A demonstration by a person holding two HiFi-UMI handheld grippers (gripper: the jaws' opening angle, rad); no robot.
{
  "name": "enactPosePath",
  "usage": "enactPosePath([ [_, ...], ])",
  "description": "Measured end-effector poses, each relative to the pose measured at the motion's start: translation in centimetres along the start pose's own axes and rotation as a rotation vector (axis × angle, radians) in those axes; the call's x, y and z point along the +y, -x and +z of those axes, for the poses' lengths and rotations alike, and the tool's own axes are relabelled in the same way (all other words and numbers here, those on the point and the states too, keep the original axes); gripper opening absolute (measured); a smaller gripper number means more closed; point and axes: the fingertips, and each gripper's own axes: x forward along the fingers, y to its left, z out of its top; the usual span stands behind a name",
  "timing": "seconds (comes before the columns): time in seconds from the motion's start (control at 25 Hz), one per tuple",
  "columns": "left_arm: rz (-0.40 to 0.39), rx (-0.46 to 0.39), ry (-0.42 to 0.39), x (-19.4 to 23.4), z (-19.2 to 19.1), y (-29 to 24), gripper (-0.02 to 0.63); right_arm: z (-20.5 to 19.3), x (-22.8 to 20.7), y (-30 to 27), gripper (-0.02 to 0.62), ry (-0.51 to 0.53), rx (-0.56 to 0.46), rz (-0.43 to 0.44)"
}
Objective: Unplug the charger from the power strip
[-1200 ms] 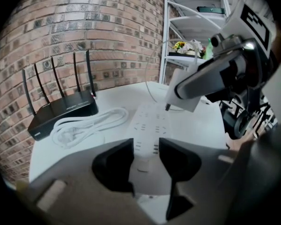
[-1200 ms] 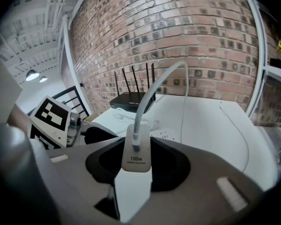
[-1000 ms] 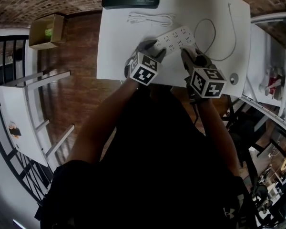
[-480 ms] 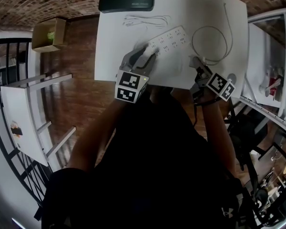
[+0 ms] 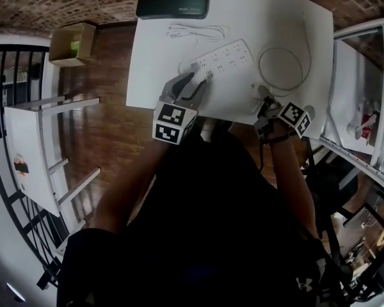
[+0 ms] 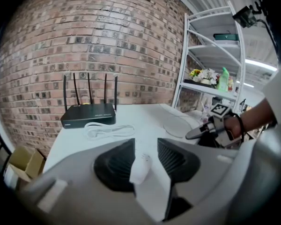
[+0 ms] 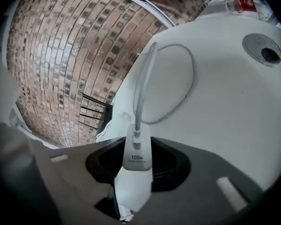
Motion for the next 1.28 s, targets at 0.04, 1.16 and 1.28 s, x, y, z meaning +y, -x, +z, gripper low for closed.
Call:
enactPosePath([
  [0.04, 0.004, 0.0, 0.001, -0.2, 0.0, 0.1, 0.147, 0.0, -0.1, 0.0, 0.144, 0.012, 0.009, -0.004],
  [1.16, 0.011, 0.03, 0.006, -4.9, -0.2, -1.8, 0.147, 0.7, -1.9, 5.6, 0.286, 0.252, 0.038, -0.197],
  [1.28, 0.019, 0.028, 0.032, -4.8, -0.3, -1.5, 0.146, 1.9, -0.1, 6.3, 0.198, 0.352, -0.022, -0.184],
])
